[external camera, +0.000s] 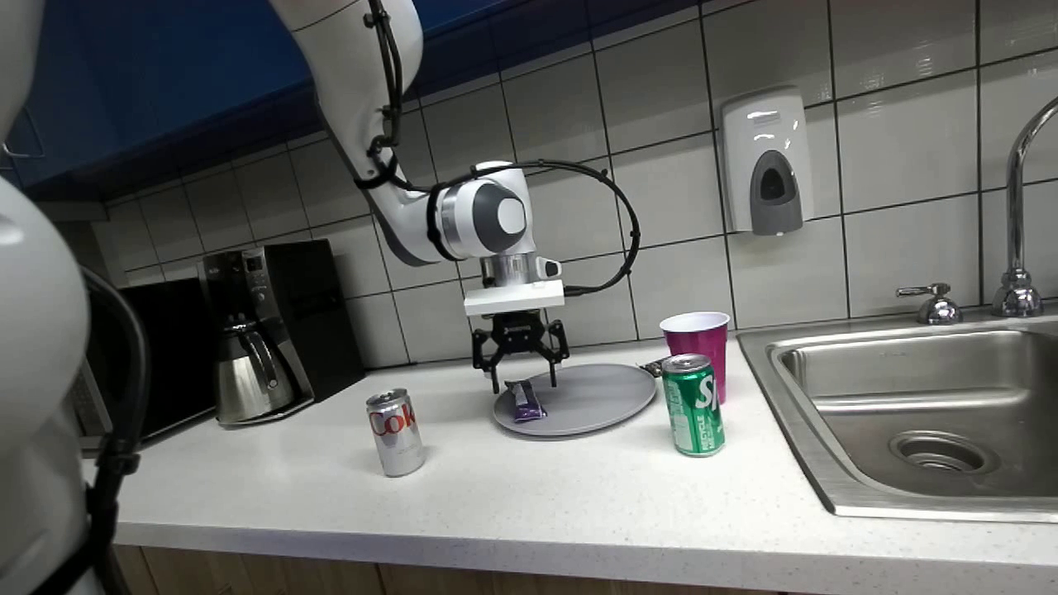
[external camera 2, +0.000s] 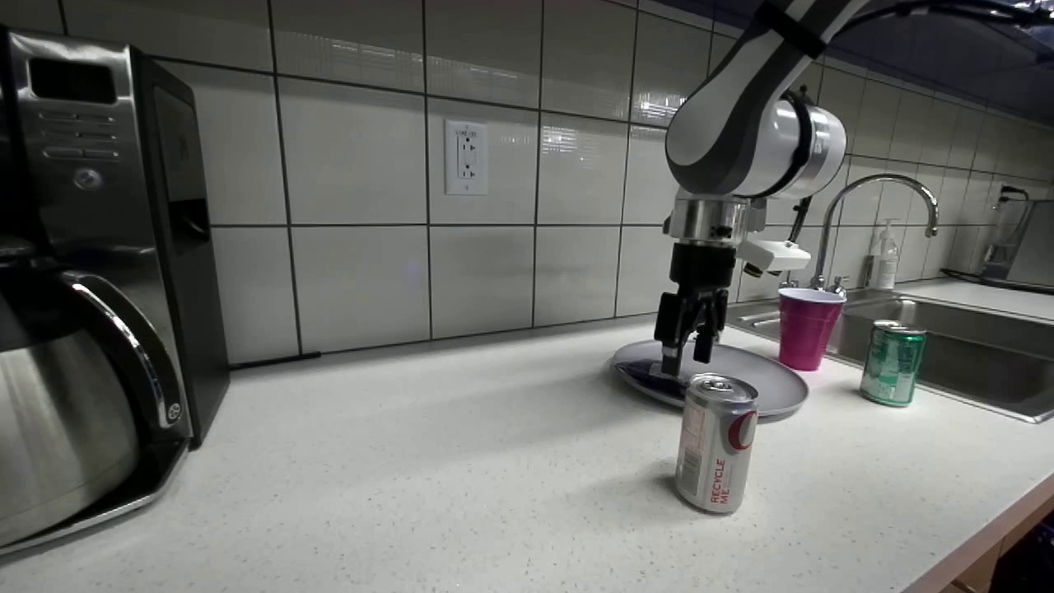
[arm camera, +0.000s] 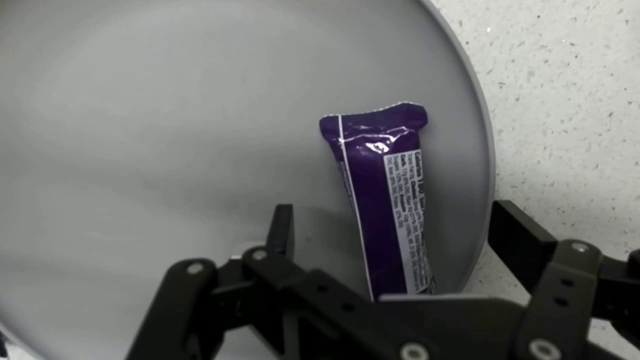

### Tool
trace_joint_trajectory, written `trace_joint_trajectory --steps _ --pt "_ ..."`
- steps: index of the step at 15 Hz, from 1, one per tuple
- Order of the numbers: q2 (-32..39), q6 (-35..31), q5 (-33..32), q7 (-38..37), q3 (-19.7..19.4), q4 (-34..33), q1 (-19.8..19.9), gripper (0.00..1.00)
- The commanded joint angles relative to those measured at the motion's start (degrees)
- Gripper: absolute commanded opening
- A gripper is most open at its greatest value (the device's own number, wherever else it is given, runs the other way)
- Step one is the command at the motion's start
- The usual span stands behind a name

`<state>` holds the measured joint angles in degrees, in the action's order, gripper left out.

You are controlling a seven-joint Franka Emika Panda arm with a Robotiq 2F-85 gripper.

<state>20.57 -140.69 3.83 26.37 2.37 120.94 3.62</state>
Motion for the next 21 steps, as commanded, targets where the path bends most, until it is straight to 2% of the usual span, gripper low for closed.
trace_joint_trajectory --steps 1,8,14,21 --pt "-4.0 0.3 0.0 -1.8 0.7 3.4 0.5 1.00" --pt "-10.5 -1.4 0.3 -3.8 0.3 10.7 0.0 1.00" --pt "-14.0 -1.3 0.4 -5.1 -0.2 14.3 -0.4 1.00" --pt "-10.9 0.3 -0.4 -4.6 -0.5 10.7 -0.4 1.00"
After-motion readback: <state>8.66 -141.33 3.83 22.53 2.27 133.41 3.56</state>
